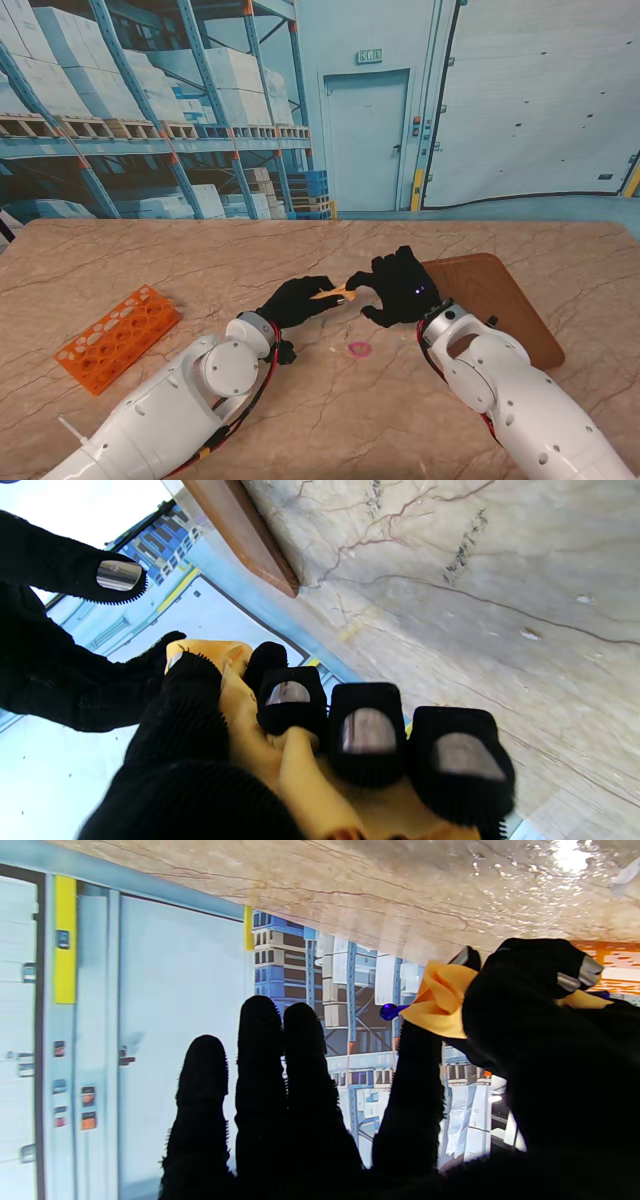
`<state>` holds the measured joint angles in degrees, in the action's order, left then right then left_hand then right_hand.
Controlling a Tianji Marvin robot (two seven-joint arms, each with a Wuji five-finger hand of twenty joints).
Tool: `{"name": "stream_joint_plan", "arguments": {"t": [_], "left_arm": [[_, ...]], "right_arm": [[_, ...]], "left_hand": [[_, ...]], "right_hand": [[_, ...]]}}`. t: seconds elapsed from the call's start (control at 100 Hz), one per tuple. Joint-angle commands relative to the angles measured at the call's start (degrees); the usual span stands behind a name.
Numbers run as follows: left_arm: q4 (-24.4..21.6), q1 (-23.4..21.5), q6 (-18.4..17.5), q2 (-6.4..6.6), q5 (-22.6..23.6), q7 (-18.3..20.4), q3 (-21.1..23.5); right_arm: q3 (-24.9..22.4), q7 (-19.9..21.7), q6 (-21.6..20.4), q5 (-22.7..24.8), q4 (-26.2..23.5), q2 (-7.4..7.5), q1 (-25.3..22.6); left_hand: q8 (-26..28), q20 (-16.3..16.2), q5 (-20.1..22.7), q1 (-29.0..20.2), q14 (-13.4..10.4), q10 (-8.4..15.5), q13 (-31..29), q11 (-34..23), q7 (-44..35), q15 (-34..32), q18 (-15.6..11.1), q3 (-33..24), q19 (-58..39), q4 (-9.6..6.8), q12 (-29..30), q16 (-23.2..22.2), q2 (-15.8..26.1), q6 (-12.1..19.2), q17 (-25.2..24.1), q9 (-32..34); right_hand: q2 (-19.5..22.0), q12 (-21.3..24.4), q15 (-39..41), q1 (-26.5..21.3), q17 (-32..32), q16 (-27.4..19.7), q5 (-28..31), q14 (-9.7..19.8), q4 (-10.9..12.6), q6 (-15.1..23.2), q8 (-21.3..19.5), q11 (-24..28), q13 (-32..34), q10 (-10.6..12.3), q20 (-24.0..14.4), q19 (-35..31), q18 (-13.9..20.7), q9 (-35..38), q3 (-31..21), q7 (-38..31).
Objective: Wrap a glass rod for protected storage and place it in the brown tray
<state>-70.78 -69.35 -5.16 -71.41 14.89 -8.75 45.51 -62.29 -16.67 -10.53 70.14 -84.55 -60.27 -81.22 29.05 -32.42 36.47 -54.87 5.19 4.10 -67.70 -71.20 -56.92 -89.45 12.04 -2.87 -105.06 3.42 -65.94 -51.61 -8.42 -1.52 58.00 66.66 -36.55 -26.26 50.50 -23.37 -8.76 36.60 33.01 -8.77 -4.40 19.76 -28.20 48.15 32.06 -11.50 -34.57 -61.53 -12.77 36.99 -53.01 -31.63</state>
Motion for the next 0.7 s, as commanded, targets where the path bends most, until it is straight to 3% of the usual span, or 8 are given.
{"name": "stream_joint_plan", "arguments": {"t": [0.0,0.08,0.15,0.25,0.34,0.43,0.5,0.69], "left_arm": [[0.01,-0.62,0.51,0.10,0.02,-0.64,0.28],[-0.24,-0.76,0.79,0.05,0.01,-0.91,0.41],[-0.44,-0.91,1.23,-0.01,0.07,-1.20,0.47],[-0.99,-1.03,1.96,0.16,-0.27,-0.40,0.43],[-0.95,-0.86,1.66,0.38,-0.06,0.32,0.18],[-0.72,-0.58,0.67,0.69,0.52,0.98,-0.10],[-0.24,-0.20,-0.77,0.95,1.30,1.42,-0.43],[-0.33,0.00,-2.57,1.32,0.91,2.84,-0.63]], "right_arm": [[-1.13,-0.58,1.21,0.45,0.01,0.79,-0.92],[-2.37,-1.55,1.60,1.05,-0.42,0.81,-1.99],[-3.23,-2.13,1.81,1.05,-0.71,0.73,-2.71],[-3.76,-2.42,1.68,0.00,-0.78,0.48,-3.12],[-3.73,-2.77,1.62,-0.39,-0.64,0.38,-3.10],[-3.31,-2.99,1.70,-1.45,-0.25,0.14,-2.73],[-2.64,-2.93,1.66,-2.08,0.27,0.04,-2.11],[0.89,-2.50,1.73,-2.78,2.90,0.04,1.13]], "left_hand": [[3.40,1.60,-1.96,-5.13,3.18,2.52,2.56,1.92,-4.94,4.27,3.75,3.29,-6.87,-0.04,1.82,-0.24,3.87,0.39,-4.06,-1.40],[5.50,0.30,-2.54,-6.18,5.77,1.57,4.02,4.65,-6.01,7.60,5.63,4.05,-3.57,0.48,4.13,0.59,4.65,-0.37,-6.49,-2.80],[6.49,0.23,-2.51,-6.82,7.02,1.69,1.59,5.18,-6.19,5.96,4.34,4.38,-6.56,0.69,5.71,0.51,4.75,-1.38,-1.29,-2.27],[7.65,2.27,-2.50,-6.71,5.66,0.95,-1.30,1.93,-6.47,0.39,-0.62,4.49,-14.51,0.61,4.42,-1.60,4.89,-1.74,3.95,-1.22],[7.92,1.56,-2.61,-6.35,4.40,0.77,-1.55,0.90,-6.48,-0.38,-1.64,4.54,-14.91,0.62,3.59,-2.00,5.11,-1.26,4.10,-0.79],[7.77,2.30,-2.73,-6.29,4.09,0.90,-0.90,0.68,-6.22,-0.08,-0.69,4.53,-13.95,0.61,3.19,-1.98,5.02,-0.49,3.84,-0.71],[7.51,3.09,-2.92,-6.41,4.31,1.09,-0.17,1.19,-6.02,0.82,0.16,4.48,-13.17,0.61,3.17,-1.75,4.82,-0.02,3.30,-1.14],[6.42,3.89,-2.64,-7.53,8.76,0.74,0.24,6.00,-6.09,4.69,2.90,4.25,-11.89,0.60,5.37,-0.96,3.20,0.95,2.18,-1.72]], "right_hand": [[3.33,0.54,-0.64,1.12,0.98,-0.59,1.93,0.28,1.89,-14.57,-3.89,-0.42,-1.32,-1.51,0.71,0.93,-1.76,-1.03,-0.75,-6.76],[3.94,0.52,-0.74,0.97,0.96,-0.64,1.92,0.38,1.84,-14.63,-3.96,-0.30,-1.00,-1.31,0.70,0.99,-1.76,-0.73,-0.81,-6.77],[4.88,0.52,-0.77,0.71,0.73,-0.66,1.95,0.35,1.81,-14.62,-4.07,-0.18,-0.65,-1.24,0.68,0.98,-1.77,-0.44,-0.67,-6.87],[6.73,0.51,-0.74,-0.41,0.61,-0.60,1.91,0.55,1.43,-13.96,-4.10,0.12,-0.23,-0.92,0.65,1.12,-1.77,-0.05,0.25,-7.33],[7.75,0.54,-0.76,0.01,0.61,-0.60,0.35,0.79,1.62,-13.93,-4.03,0.18,-0.12,-0.73,0.62,1.13,-1.77,0.01,0.61,-6.94],[8.68,0.60,-0.76,-1.95,0.59,-0.60,-0.44,1.03,0.83,-12.71,-3.59,0.37,0.09,-0.35,0.59,1.18,-1.75,0.35,1.38,-7.11],[9.36,0.97,-0.76,-5.00,0.44,-0.65,-1.60,1.26,-1.47,-11.35,0.61,0.37,0.79,0.19,0.54,1.35,-1.64,1.36,2.45,-9.97],[10.82,1.60,-0.84,-6.80,-0.65,-0.97,-3.47,1.64,-1.92,-11.15,3.45,-0.20,2.86,2.04,0.72,1.67,-1.89,4.53,2.62,-10.25]]}}
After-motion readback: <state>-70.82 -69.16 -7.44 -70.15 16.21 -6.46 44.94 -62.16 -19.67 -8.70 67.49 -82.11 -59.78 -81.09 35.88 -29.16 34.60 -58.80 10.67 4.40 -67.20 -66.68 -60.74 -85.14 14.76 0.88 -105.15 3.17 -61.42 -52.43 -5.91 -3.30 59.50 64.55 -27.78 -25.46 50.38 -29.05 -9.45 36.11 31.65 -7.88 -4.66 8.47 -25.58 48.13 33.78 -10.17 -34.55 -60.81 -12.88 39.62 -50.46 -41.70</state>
